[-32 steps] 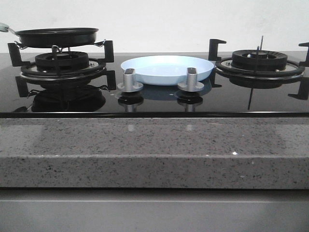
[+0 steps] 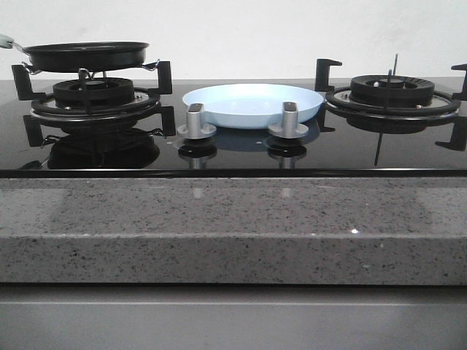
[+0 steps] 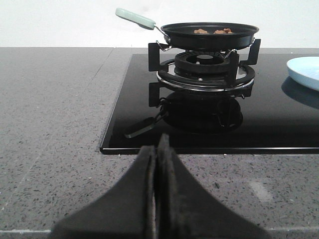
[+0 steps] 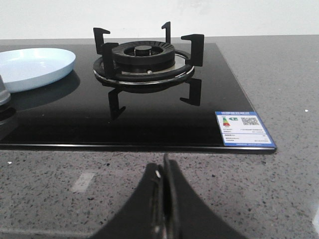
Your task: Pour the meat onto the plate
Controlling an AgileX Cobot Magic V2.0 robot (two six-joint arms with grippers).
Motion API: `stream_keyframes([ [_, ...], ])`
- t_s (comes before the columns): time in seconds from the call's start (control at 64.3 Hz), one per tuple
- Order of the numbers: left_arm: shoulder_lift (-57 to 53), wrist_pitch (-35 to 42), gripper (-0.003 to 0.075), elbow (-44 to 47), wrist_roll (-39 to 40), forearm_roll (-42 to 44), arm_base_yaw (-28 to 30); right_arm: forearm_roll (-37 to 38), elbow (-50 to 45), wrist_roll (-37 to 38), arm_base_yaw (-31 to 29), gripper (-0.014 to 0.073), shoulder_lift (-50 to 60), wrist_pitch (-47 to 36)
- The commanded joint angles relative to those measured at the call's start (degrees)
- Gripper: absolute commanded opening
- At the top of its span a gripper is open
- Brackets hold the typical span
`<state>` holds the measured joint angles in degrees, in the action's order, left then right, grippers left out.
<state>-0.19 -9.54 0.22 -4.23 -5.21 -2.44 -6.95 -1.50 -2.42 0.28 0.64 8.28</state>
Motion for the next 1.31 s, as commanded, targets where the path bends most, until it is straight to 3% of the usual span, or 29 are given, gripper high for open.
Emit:
stream_keyframes([
  [0.0,-0.9,5.0,-0.002,0.3,0.5,-0.5,0.2,0.6,0.2,-0.2,-0.4,-0.006,0.9,-4.4],
  [0.886,-0.9,5.1,-0.002,0.3,0.5,-0.5,0.2,0.6,0.2,-0.2,-0.4,-0.006,0.9,-4.4],
  [1.088,-0.9,8.2,-0.002,0.3,0.5,-0.6,0.2,0.6,0.3,-0.2,-0.4,-0.006,0.9,-4.9],
  [1.197,-0.9,9.2,-0.002,-2.1,0.5,-1.5,0.2,0.6,1.7,-0.2,-0.4,-0.006,0.9,-4.9],
  [1.29,0.2,5.3,-0.002,-7.7,0.5,-1.4,0.2,0.6,6.6,-0.2,-0.4,-0.006,0.9,-1.2],
])
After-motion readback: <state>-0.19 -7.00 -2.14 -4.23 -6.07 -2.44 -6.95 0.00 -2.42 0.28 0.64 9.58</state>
